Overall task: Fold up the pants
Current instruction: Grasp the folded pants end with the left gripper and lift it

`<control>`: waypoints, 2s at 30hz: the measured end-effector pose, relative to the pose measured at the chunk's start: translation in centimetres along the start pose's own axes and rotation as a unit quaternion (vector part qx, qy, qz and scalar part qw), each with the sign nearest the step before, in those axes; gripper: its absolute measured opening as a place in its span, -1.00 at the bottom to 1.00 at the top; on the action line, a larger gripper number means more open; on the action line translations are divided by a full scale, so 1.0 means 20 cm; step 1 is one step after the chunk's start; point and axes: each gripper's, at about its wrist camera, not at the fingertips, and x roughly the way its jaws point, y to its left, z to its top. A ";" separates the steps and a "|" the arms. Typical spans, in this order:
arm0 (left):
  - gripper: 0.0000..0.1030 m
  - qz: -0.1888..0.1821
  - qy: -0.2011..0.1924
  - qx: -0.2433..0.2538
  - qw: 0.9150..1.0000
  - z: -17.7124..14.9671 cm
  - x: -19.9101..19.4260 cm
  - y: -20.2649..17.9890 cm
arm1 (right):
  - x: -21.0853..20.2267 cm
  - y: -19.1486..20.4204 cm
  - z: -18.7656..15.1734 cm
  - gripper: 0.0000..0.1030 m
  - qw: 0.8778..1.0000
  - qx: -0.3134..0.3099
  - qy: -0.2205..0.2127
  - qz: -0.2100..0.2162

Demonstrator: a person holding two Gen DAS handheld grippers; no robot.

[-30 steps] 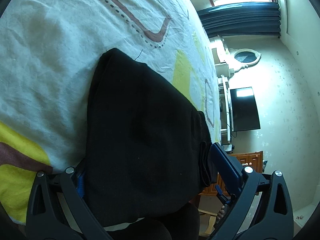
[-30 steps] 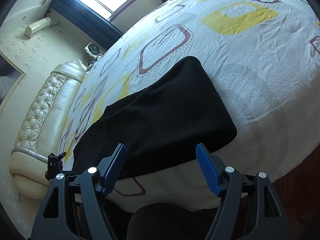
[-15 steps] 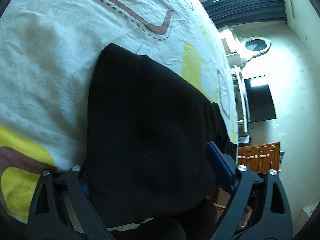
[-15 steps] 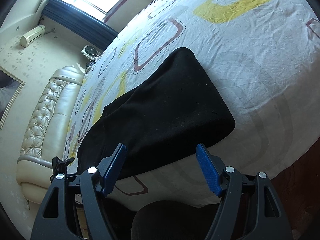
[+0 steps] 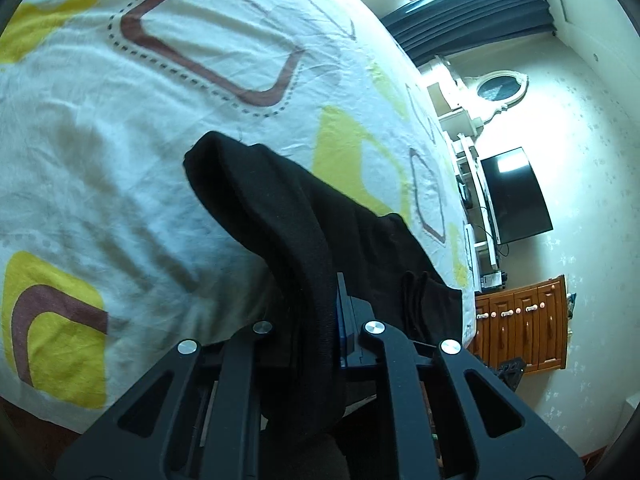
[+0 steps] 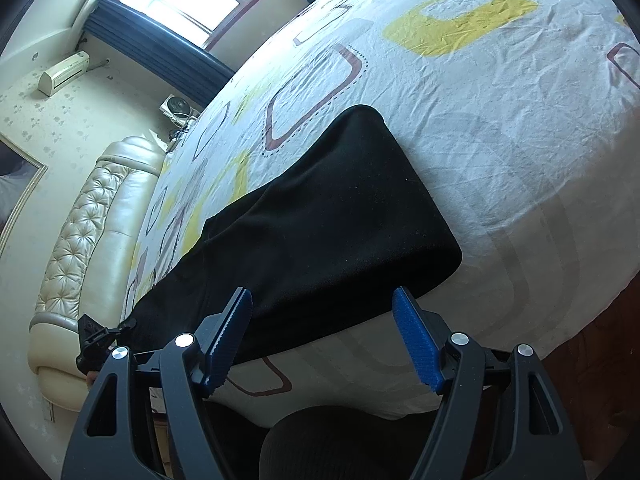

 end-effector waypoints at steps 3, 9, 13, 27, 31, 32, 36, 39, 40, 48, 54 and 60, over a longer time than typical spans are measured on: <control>-0.77 -0.003 -0.004 0.031 0.999 -0.01 -0.02 -0.21 | 0.00 0.02 -0.01 0.39 1.000 -0.005 0.000 0.002; -0.77 -0.005 0.003 0.113 0.994 -0.06 0.04 -0.69 | 0.01 0.09 -0.03 0.39 0.999 -0.029 0.006 0.011; -0.77 -0.003 0.025 0.170 0.985 -0.14 0.19 -1.02 | 0.03 0.13 -0.05 0.39 0.999 -0.043 0.014 0.018; -0.77 0.053 0.141 0.268 0.952 -0.47 1.10 -1.64 | 0.00 0.17 -0.07 0.39 0.999 -0.043 0.005 0.033; -0.77 0.082 0.152 0.265 0.949 -0.52 1.28 -1.64 | -0.01 0.12 -0.06 0.39 0.999 -0.019 0.004 0.028; -0.77 0.091 0.155 0.268 0.947 -0.54 1.32 -1.64 | -0.01 0.11 -0.06 0.39 1.000 -0.013 0.001 0.027; -0.77 0.114 0.167 0.273 0.941 -0.59 1.43 -1.63 | -0.04 0.04 -0.04 0.39 1.000 0.011 -0.012 0.023; -0.76 0.128 0.171 0.281 0.936 -0.64 1.48 -1.61 | -0.06 -0.01 -0.03 0.39 0.999 0.026 -0.025 0.021; -0.74 0.131 0.171 0.282 0.935 -0.65 1.50 -1.61 | -0.06 -0.03 -0.02 0.39 0.999 0.030 -0.028 0.020; -0.49 0.137 0.160 0.288 0.934 -0.73 1.53 -1.67 | -0.12 -0.11 -0.03 0.39 0.996 0.069 -0.053 0.025; -0.10 0.107 0.157 0.294 0.937 -0.81 1.50 -1.74 | -0.14 -0.14 -0.03 0.39 0.995 0.076 -0.059 0.020; 0.31 0.115 0.118 0.323 0.932 -0.86 1.39 -1.76 | -0.15 -0.16 -0.04 0.39 0.995 0.075 -0.058 0.022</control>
